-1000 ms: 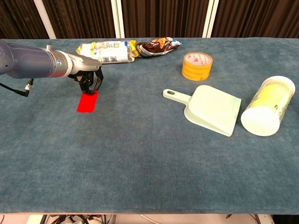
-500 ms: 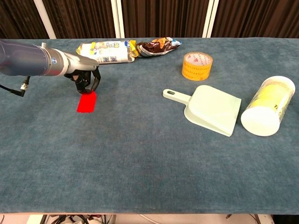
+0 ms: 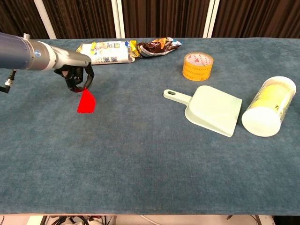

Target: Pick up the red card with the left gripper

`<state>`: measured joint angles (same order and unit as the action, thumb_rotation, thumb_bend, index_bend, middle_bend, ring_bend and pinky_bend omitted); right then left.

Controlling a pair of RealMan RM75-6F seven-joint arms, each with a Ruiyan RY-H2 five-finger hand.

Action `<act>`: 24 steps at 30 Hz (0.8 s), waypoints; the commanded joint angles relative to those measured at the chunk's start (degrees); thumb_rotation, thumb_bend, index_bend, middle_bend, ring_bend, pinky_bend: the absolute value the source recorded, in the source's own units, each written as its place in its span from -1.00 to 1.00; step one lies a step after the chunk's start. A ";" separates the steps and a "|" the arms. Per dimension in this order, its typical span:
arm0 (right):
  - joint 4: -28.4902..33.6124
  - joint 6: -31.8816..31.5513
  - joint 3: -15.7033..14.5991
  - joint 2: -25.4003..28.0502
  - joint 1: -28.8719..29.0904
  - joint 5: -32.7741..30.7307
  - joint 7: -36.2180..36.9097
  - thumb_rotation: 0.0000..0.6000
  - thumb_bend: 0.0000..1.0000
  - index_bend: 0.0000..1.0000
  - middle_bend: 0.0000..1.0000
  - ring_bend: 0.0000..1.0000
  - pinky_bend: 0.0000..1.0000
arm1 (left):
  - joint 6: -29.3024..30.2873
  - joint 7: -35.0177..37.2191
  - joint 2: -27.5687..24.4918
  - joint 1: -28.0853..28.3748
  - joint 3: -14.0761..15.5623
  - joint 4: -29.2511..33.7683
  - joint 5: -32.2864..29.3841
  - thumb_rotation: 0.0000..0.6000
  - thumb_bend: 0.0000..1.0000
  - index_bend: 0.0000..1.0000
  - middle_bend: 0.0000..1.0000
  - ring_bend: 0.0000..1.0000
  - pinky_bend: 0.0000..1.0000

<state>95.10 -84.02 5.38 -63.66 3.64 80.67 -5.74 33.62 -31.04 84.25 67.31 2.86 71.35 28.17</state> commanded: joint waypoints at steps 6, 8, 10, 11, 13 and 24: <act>0.15 -0.13 -0.05 -0.03 -0.06 0.04 -0.42 1.00 -0.69 -0.75 -0.88 -0.64 -0.63 | 1.57 4.31 -13.36 -3.63 1.16 16.33 10.49 1.00 0.19 0.30 0.71 0.70 0.79; 0.17 -0.20 -0.04 -0.02 -0.09 0.02 -0.46 1.00 -0.69 -0.75 -0.88 -0.64 -0.63 | 0.97 6.15 -16.24 -4.15 0.58 19.39 12.16 1.00 0.19 0.30 0.71 0.70 0.79; 0.19 -0.16 -0.08 0.02 -0.07 0.13 -0.41 1.00 -0.69 -0.75 -0.88 -0.64 -0.63 | 0.00 8.47 -19.39 -4.57 -0.34 22.19 13.75 1.00 0.19 0.30 0.71 0.70 0.79; 0.18 -0.15 -0.10 0.02 -0.07 0.15 -0.43 1.00 -0.69 -0.75 -0.88 -0.64 -0.63 | -0.35 9.50 -20.52 -4.70 -0.87 23.02 14.29 1.00 0.19 0.30 0.71 0.70 0.79; 0.17 -0.15 -0.16 0.01 -0.07 0.23 -0.54 1.00 -0.69 -0.75 -0.88 -0.64 -0.63 | -0.53 11.14 -22.26 -4.90 -1.90 23.95 15.25 1.00 0.19 0.30 0.71 0.70 0.79; 0.10 -0.17 -0.09 -0.04 -0.06 0.15 -0.64 1.00 -0.69 -0.75 -0.88 -0.64 -0.63 | 1.71 15.17 -23.48 -1.71 -9.34 25.77 15.94 1.00 0.22 0.30 0.71 0.70 0.79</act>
<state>95.19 -84.20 5.29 -63.70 3.58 80.82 -6.39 35.00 -15.76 60.60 64.54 -5.52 96.87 44.64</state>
